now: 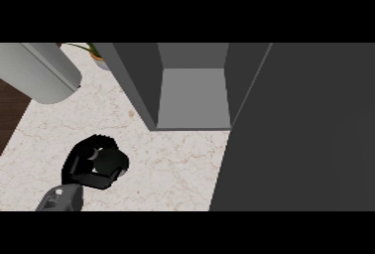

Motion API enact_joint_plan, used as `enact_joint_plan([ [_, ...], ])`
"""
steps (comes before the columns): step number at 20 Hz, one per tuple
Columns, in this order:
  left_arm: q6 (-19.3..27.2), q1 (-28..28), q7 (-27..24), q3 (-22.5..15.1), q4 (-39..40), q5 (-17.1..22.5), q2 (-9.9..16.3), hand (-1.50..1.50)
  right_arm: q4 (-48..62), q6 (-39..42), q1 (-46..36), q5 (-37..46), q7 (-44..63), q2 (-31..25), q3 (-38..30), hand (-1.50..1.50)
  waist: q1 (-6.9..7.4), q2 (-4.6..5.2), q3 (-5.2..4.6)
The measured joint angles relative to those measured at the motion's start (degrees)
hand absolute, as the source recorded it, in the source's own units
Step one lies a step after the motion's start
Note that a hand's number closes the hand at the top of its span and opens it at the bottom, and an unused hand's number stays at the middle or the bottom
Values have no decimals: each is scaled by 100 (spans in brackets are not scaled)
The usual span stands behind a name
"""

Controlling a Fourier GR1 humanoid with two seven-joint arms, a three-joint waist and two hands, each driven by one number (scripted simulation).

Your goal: Pick up the wine, place it into the cabinet and close the cabinet

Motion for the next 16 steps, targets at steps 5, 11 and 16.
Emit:
enact_joint_plan([
  [5, 130, 351, 187, -178, -598, 74, -357, 150, -25, -122, 208, 43, -124, -81, 228, -150, -8, 5, -7],
  [11, 175, 961, 843, -533, -1794, 209, -725, 150, -53, -209, 357, 60, -328, -290, 222, -150, 13, 13, -20],
  [16, 427, 1307, 1477, -930, -2772, 287, -963, 150, -53, -275, 422, 67, -444, -359, 318, -150, 7, 23, -25],
])
